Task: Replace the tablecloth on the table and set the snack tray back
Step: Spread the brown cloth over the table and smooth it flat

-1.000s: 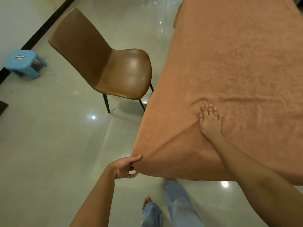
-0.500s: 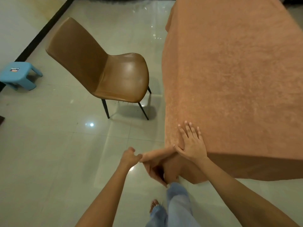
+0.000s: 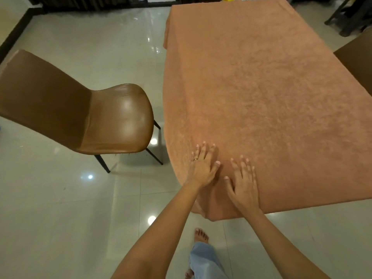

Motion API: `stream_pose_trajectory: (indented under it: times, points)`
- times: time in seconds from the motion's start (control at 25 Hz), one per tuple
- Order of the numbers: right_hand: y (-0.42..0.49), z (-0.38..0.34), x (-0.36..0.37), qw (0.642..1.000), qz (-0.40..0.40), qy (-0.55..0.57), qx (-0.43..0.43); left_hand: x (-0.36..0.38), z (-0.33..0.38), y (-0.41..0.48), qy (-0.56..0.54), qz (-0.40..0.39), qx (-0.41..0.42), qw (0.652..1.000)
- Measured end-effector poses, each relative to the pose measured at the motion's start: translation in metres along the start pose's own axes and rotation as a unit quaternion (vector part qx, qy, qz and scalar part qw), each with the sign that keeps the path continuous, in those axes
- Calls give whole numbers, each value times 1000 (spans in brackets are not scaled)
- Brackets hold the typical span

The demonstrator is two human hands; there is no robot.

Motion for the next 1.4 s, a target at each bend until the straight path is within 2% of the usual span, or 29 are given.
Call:
stream_pose_trajectory:
  times: [0.12, 0.28, 0.56, 0.68, 0.76, 0.84, 0.88, 0.92, 1.0, 1.04, 1.12, 1.28, 1.4]
  points:
    - [45, 22, -1, 993, -61, -97, 22, -5, 1, 42, 89, -20, 30, 995]
    - [98, 31, -3, 991, -69, -115, 30, -26, -9, 95, 189, 19, 50, 981]
    - [164, 42, -6, 990, -68, -119, 32, -46, -14, 157, 164, 54, 54, 983]
    - [191, 42, -1, 987, -115, -111, 24, -58, -22, 183, 173, 27, 49, 983]
    - [205, 43, -8, 989, -143, -30, 13, -70, -29, 201, 168, -13, 20, 986]
    - [194, 66, -28, 996, -63, -2, 70, -76, -24, 203, 169, -10, -30, 985]
    - [175, 88, -41, 989, -8, -45, 138, -72, -13, 197, 176, 12, -39, 984]
    - [149, 111, -51, 972, 13, -84, 220, -63, -1, 186, 173, 34, -26, 984]
    - [102, 150, -58, 929, -46, -80, 359, -40, 18, 168, 135, 37, 15, 990]
    - [92, 161, -58, 916, -85, -57, 389, -32, 19, 164, 124, 24, 22, 992]
    - [92, 171, -57, 915, -99, -53, 386, -24, 14, 160, 154, 6, 13, 988]
    - [109, 175, -52, 925, -57, -63, 370, -29, 13, 165, 202, 13, 13, 979]
    - [123, 193, -65, 950, -20, -62, 306, -47, 5, 186, 195, 29, 2, 980]
Point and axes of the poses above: each hand's wrist, its own y-axis towards the middle knuckle, its own x-axis out of the palm, z = x × y, the point moved 5 cm from there along y, towards the middle knuckle, and after that the axes turned 8 degrees about -z, right-handed, at the moved point
